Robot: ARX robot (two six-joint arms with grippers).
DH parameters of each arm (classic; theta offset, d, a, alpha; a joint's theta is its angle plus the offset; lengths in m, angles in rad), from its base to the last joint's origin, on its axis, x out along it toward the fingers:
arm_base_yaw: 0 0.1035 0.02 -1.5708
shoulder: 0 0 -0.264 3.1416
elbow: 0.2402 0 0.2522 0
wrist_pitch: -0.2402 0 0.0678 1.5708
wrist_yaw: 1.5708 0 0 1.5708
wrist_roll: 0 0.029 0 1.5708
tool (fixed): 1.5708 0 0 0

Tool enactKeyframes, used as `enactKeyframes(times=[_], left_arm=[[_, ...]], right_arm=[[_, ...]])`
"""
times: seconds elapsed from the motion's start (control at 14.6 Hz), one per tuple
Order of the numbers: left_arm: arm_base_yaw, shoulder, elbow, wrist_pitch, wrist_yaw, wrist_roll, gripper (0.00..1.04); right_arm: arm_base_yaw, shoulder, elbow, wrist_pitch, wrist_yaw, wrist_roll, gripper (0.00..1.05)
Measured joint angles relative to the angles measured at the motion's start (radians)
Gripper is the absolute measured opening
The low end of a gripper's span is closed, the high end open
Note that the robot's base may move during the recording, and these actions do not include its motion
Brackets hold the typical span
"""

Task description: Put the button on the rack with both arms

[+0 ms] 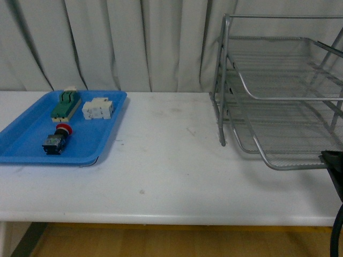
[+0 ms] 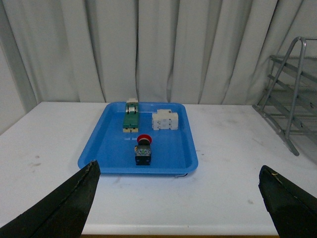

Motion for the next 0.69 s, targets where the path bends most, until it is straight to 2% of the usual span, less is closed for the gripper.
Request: enactKeyframes(times=[0.07, 0.14, 0.34, 0.62, 0.69], left_arm=[[0.0, 0.0, 0.0, 0.0, 0.0, 0.0, 0.98], [0.0, 0.0, 0.0, 0.0, 0.0, 0.0, 0.98], [0.0, 0.0, 0.0, 0.0, 0.0, 0.0, 0.98], [0.0, 0.0, 0.0, 0.0, 0.0, 0.0, 0.98], [0.0, 0.0, 0.0, 0.0, 0.0, 0.0, 0.98]], right_arm=[[-0.001, -0.013, -0.031, 0.018, 0.002, -0.041, 0.09], [0.0, -0.024, -0.045, 0.018, 0.006, -0.121, 0.19], [-0.003, -0.066, -0.071, 0.014, 0.019, -0.268, 0.55], [-0.018, -0.217, -0.177, -0.047, 0.02, -0.344, 1.0], [-0.022, -0.275, -0.214, -0.084, 0.016, -0.36, 0.97]])
